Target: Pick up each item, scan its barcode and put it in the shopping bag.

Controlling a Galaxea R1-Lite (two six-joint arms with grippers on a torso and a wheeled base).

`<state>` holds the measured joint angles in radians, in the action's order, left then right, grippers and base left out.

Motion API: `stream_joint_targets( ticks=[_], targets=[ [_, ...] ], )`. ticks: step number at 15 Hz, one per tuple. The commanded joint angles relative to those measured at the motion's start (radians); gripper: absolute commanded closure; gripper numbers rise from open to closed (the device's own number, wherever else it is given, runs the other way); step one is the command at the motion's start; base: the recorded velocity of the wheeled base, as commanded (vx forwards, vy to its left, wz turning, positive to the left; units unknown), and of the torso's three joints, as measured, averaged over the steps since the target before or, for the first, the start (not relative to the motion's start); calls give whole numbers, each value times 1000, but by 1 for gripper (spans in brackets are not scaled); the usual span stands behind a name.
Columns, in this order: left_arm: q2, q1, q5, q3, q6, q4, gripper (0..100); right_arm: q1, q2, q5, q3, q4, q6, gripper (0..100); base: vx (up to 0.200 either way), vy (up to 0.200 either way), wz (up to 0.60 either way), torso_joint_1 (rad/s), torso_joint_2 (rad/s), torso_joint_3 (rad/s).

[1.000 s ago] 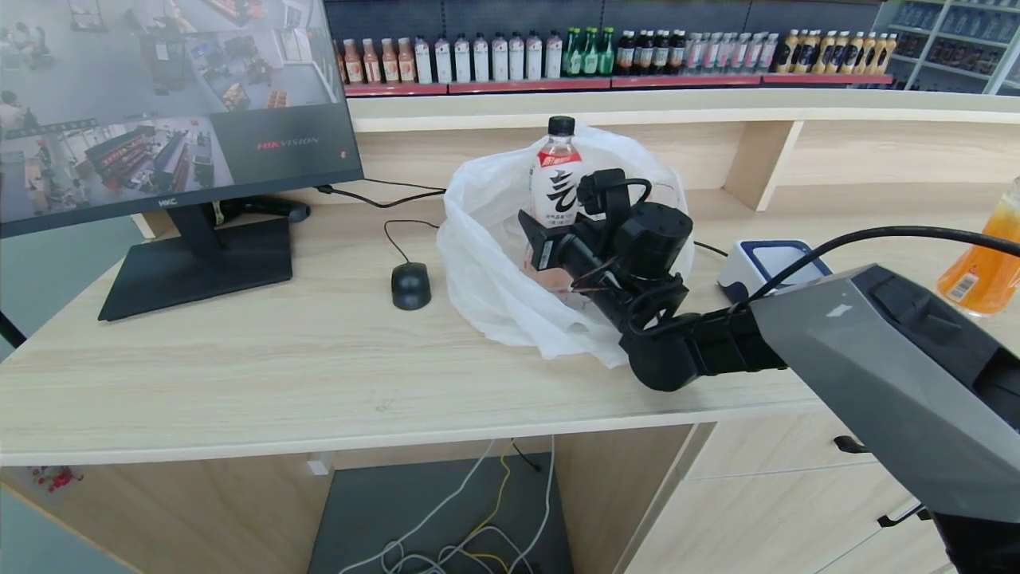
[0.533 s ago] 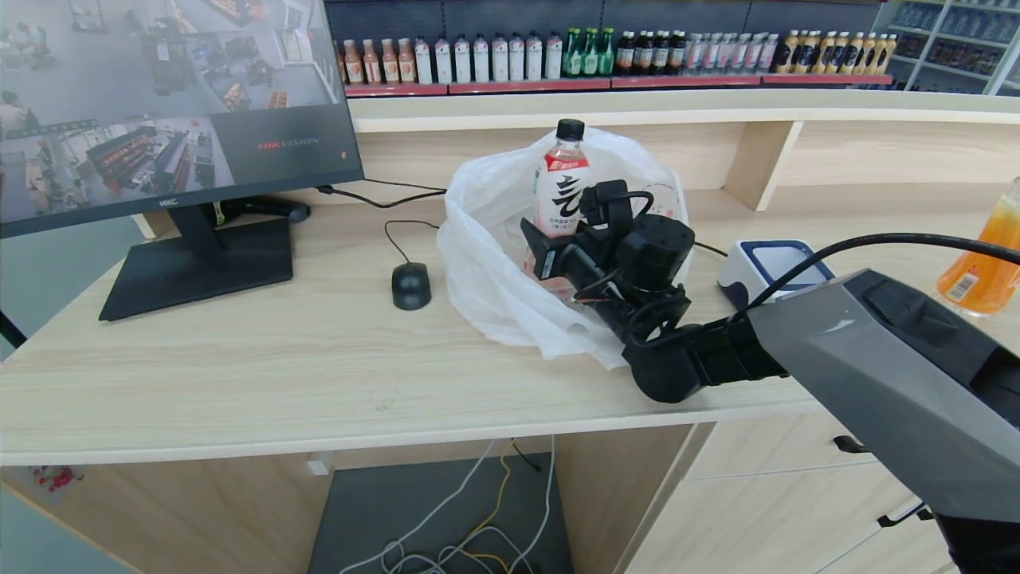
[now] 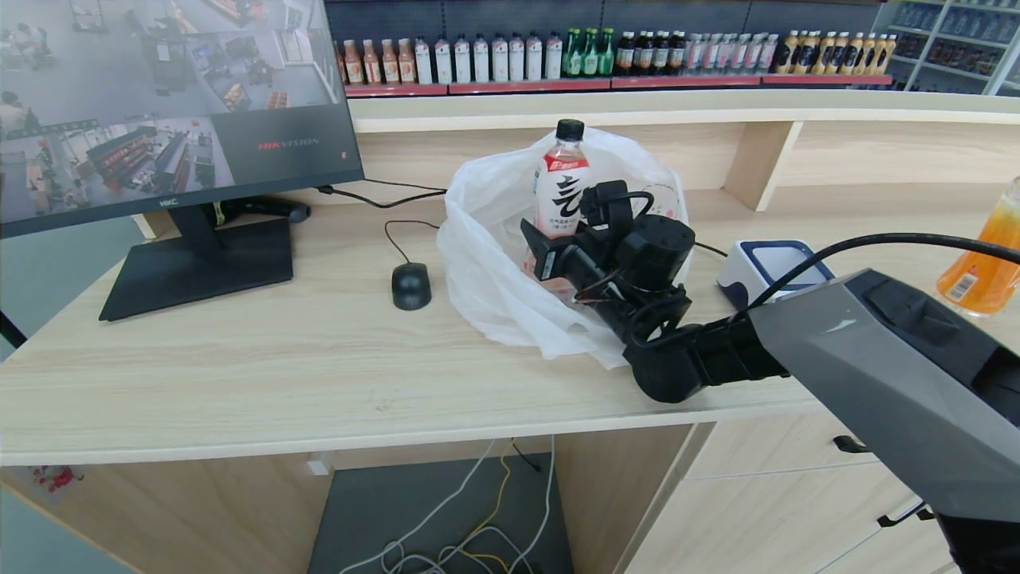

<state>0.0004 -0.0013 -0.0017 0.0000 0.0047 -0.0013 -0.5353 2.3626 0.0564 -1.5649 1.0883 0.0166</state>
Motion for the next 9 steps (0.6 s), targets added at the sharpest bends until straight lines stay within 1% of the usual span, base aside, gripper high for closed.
stream_joint_targets(
  ticks=[1, 3, 4, 9],
  targets=[
    [0, 1, 0, 0, 0, 0, 0, -2, 1, 0, -1, -1, 0, 100, 0, 0, 0, 0, 0, 0],
    [0, 0, 0, 0, 0, 0, 0, 0, 0, 0, -1, -2, 0, 100, 0, 0, 0, 0, 0, 0],
    [0, 0, 0, 0, 0, 0, 0, 0, -2, 0, -1, -2, 0, 0, 0, 0, 0, 0, 0, 0],
    [0, 0, 0, 0, 0, 0, 0, 0, -3, 2, -4, -2, 0, 0, 0, 0, 0, 0, 0, 0]
  ],
)
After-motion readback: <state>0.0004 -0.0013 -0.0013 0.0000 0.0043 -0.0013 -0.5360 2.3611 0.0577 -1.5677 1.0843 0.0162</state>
